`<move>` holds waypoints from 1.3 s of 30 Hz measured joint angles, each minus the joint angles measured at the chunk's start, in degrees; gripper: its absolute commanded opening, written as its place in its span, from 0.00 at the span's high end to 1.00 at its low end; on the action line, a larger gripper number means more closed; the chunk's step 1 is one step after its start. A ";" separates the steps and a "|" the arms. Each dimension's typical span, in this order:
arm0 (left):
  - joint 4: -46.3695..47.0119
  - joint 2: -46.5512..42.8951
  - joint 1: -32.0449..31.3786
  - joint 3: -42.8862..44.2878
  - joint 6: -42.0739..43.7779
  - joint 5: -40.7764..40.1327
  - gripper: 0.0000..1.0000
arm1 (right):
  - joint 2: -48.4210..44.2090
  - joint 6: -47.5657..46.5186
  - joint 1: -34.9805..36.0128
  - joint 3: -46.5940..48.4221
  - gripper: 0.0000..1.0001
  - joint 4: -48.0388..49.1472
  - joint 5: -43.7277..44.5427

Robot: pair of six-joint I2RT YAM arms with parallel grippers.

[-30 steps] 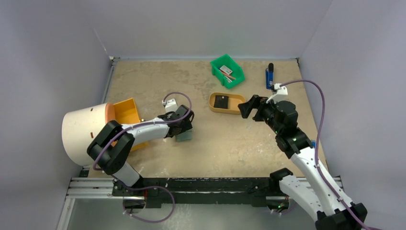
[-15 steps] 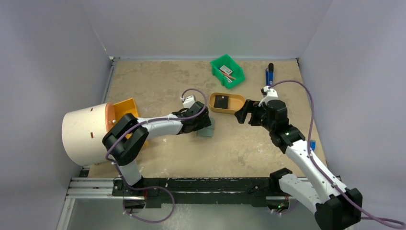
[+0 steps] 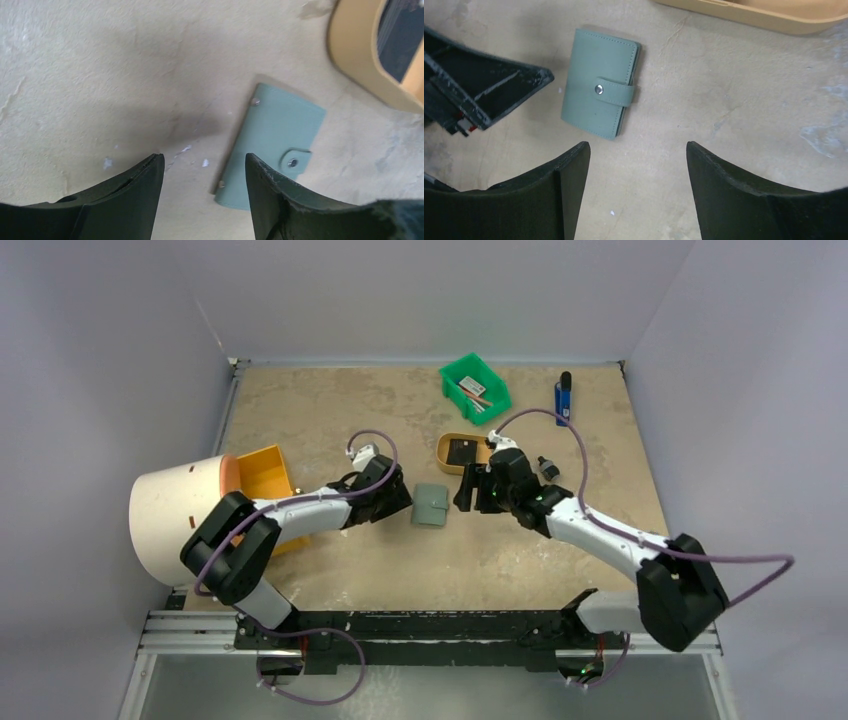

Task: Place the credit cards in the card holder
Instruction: Move the card holder to the center of the board.

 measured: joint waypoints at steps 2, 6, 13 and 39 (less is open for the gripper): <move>0.98 -0.04 0.52 -2.10 -0.04 1.01 0.42 | 3.61 1.81 0.11 0.28 0.30 1.88 -0.35; 4.02 -2.58 0.55 -5.16 0.02 2.97 0.49 | 10.27 4.63 0.11 1.88 0.35 5.03 -2.05; 2.84 -9.51 0.52 -8.46 0.98 2.89 0.49 | 19.82 6.29 0.11 8.39 0.39 7.74 -3.23; -0.66 -16.74 0.52 -11.78 1.09 0.31 0.49 | 30.42 -6.05 2.82 16.92 0.59 6.75 -7.26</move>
